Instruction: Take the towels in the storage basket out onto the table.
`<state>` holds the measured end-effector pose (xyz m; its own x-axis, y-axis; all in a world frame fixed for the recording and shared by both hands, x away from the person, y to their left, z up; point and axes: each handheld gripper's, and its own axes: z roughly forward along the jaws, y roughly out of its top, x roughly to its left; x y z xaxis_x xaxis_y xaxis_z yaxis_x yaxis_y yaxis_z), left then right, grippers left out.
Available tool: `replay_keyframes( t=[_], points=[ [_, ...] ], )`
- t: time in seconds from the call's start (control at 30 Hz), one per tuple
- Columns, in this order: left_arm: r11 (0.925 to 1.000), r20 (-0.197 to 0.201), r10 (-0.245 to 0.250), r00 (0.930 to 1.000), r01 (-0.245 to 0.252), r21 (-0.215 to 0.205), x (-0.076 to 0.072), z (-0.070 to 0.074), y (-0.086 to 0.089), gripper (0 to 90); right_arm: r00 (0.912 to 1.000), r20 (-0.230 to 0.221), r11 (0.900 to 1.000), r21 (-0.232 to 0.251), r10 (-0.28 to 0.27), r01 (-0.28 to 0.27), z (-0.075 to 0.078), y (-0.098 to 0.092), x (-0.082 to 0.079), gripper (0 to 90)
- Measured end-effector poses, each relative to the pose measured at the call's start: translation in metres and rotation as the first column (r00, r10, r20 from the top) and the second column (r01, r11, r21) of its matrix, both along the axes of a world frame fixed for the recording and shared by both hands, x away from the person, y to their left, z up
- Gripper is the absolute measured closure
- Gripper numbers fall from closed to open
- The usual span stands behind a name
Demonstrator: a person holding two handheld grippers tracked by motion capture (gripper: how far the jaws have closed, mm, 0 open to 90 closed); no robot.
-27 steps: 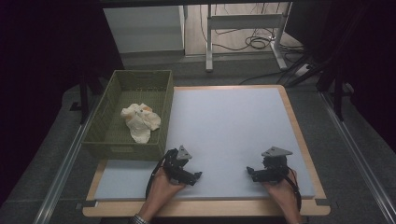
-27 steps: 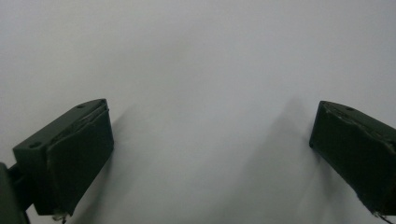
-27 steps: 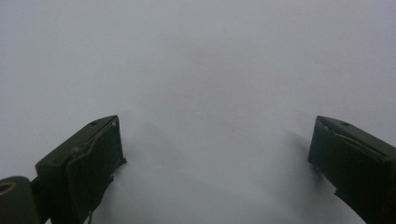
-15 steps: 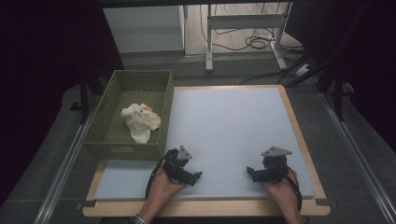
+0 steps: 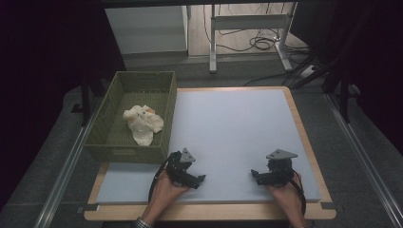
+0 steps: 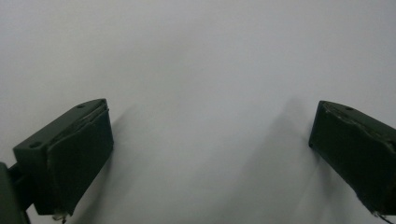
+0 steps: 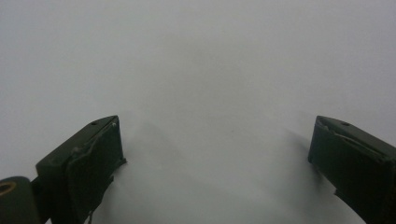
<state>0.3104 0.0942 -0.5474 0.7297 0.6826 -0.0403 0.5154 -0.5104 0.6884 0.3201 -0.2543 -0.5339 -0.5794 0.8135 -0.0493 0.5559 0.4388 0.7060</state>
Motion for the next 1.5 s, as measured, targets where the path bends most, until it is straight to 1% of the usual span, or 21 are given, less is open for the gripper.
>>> replay_keyframes(
  t=[0.2,0.27,0.37,0.47,0.5,0.57,0.7,0.8,0.83,0.93,0.97,1.0,1.03,1.1,1.17,1.2,1.23,1.3,1.4,1.5],
  points=[
    [1.0,0.0,-0.008,1.0,0.008,0.003,0.0,0.002,-0.001,1.9,1.0,0.0,1.0,0.0,0.0,0.0,0.0,0.0,0.0,3.0],
    [0.9998,-0.013,-0.014,0.9998,0.014,-0.011,0.0,0.002,-0.002,1.9,1.0,0.001,1.0,0.0,0.0,0.0,0.0,0.0,0.0,3.0],
    [0.9995,-0.009,-0.029,0.9995,0.029,-0.009,0.001,0.006,-0.006,2.0,1.0,0.001,1.0,0.0,0.0,0.0,0.0,0.0,0.0,3.0],
    [0.9995,-0.006,-0.03,0.9995,0.03,-0.01,0.003,0.01,-0.008,1.9,1.0,0.001,1.0,-0.001,0.0,0.0,0.0,0.0,0.0,3.0],
    [0.9995,-0.008,-0.029,0.9996,0.028,-0.017,0.003,0.012,-0.009,1.9,1.0,0.002,1.0,-0.001,0.0,0.0,0.0,0.0,0.0,3.0],
    [0.9992,0.001,-0.035,0.9994,0.035,-0.02,0.006,0.018,-0.012,1.9,1.0,0.002,1.0,-0.001,0.0,0.0,0.0,0.0,0.0,3.0],
    [0.999,0.008,-0.041,0.9991,0.041,-0.016,0.01,0.024,-0.018,1.9,1.0,0.002,1.0,-0.001,0.0,0.0,0.0,0.0,0.0,3.0],
    [0.9987,0.003,-0.046,0.9989,0.046,-0.024,0.013,0.026,-0.019,1.9,1.0,0.002,1.0,-0.001,0.0,0.0,0.0,0.0,0.0,3.0],
    [0.9984,-0.001,-0.045,0.999,0.045,-0.032,0.015,0.027,-0.021,1.9,1.0,0.002,1.0,0.0,-0.001,0.001,0.0,0.0,0.0,3.0],
    [0.9984,-0.006,-0.045,0.999,0.044,-0.035,0.018,0.029,-0.021,1.9,1.0,0.002,1.0,0.001,0.0,0.0,0.0,0.0,0.0,3.1],
    [0.998,-0.011,-0.042,0.9991,0.041,-0.049,0.021,0.032,-0.022,1.9,1.0,0.002,1.0,0.001,0.0,0.0,0.0,0.0,0.0,3.1],
    [0.998,-0.011,-0.042,0.9991,0.041,-0.049,0.021,0.032,-0.022,1.8,1.0,0.002,1.0,0.001,0.0,0.0,0.0,0.0,0.0,3.1],
    [0.9977,-0.016,-0.041,0.9991,0.04,-0.054,0.023,0.035,-0.022,1.8,1.0,0.002,1.0,0.0,0.0,0.0,0.0,0.0,0.0,3.1],
    [0.998,-0.008,-0.04,0.9992,0.039,-0.05,0.025,0.039,-0.023,1.5,1.0,0.002,1.0,0.001,-0.001,0.001,0.0,0.0,0.0,3.1],
    [0.998,-0.006,-0.034,0.9994,0.034,-0.054,0.026,0.04,-0.024,1.5,1.0,0.001,1.0,0.001,-0.001,0.001,0.0,0.0,0.0,3.1],
    [0.9981,-0.002,-0.039,0.9993,0.038,-0.048,0.027,0.043,-0.025,1.5,1.0,0.001,1.0,0.001,-0.001,0.001,0.0,0.0,0.0,3.1],
    [0.9981,-0.003,-0.033,0.9995,0.033,-0.052,0.028,0.045,-0.026,1.5,1.0,0.002,1.0,0.001,-0.001,0.001,0.0,0.0,0.0,3.1],
    [0.9977,-0.009,-0.037,0.9993,0.036,-0.057,0.033,0.05,-0.027,1.4,1.0,0.001,1.0,0.002,-0.001,0.001,0.0,0.0,0.0,3.1],
    [0.9978,-0.012,-0.033,0.9994,0.032,-0.058,0.035,0.054,-0.029,1.4,1.0,0.001,1.0,0.002,-0.001,0.001,0.0,0.0,0.0,3.1],
    [0.9989,-0.017,-0.033,0.9993,0.032,-0.033,0.041,0.061,-0.033,1.4,1.0,0.001,1.0,0.001,0.0,0.0,0.0,0.0,0.0,3.1]
  ],
)
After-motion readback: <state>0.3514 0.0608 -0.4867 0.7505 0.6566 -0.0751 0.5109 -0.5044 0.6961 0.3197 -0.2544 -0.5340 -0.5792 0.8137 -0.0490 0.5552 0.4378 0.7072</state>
